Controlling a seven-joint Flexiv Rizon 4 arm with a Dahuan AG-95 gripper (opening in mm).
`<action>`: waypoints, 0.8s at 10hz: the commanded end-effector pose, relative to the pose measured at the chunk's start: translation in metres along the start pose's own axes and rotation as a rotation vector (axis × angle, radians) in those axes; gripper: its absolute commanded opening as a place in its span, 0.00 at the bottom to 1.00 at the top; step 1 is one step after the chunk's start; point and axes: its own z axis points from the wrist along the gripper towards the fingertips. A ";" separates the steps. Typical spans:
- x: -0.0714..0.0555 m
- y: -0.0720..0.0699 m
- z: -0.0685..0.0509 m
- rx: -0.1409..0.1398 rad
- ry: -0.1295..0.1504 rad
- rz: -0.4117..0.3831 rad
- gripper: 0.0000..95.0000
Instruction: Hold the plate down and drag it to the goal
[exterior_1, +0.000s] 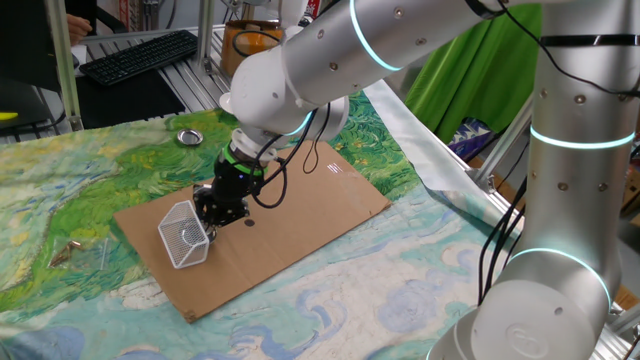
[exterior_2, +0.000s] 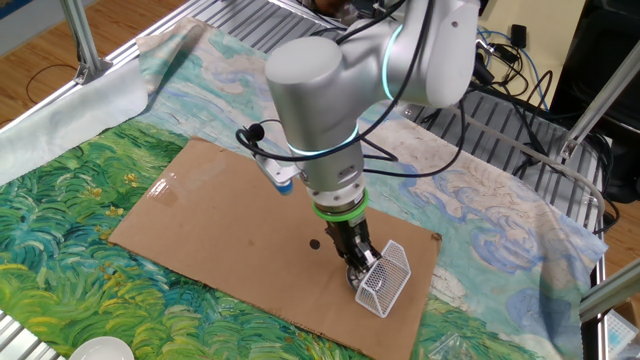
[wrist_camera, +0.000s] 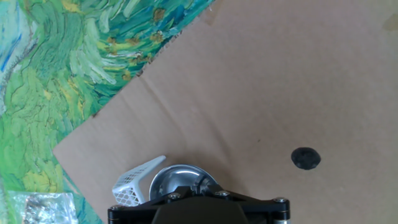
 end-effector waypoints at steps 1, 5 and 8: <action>0.000 0.000 -0.001 -0.015 0.003 0.009 0.00; 0.001 0.001 -0.001 -0.037 0.003 0.025 0.00; 0.001 0.002 -0.001 -0.042 0.004 0.029 0.00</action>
